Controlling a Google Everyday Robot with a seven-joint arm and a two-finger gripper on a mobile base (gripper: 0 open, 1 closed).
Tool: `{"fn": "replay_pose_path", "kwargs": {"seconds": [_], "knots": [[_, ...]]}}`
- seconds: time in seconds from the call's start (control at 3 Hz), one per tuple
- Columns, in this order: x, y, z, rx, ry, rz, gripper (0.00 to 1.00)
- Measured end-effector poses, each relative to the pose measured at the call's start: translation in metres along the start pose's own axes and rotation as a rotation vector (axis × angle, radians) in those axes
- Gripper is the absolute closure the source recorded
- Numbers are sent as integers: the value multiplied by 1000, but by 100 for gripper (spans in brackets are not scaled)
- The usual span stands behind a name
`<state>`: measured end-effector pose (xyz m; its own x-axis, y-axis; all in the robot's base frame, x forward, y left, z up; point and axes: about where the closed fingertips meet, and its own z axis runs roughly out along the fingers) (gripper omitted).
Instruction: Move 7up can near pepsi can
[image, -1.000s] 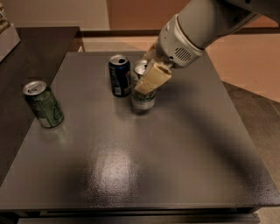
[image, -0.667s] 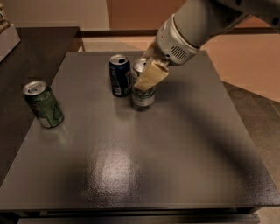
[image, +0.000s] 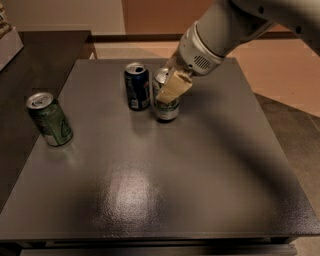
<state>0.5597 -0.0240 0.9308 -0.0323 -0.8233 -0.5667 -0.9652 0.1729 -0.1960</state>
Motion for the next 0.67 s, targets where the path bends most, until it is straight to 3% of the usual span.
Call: {"fn": "replay_pose_path", "kwargs": {"seconds": [0.67], "knots": [[13,-9,19,-27,13,-5,38]]}}
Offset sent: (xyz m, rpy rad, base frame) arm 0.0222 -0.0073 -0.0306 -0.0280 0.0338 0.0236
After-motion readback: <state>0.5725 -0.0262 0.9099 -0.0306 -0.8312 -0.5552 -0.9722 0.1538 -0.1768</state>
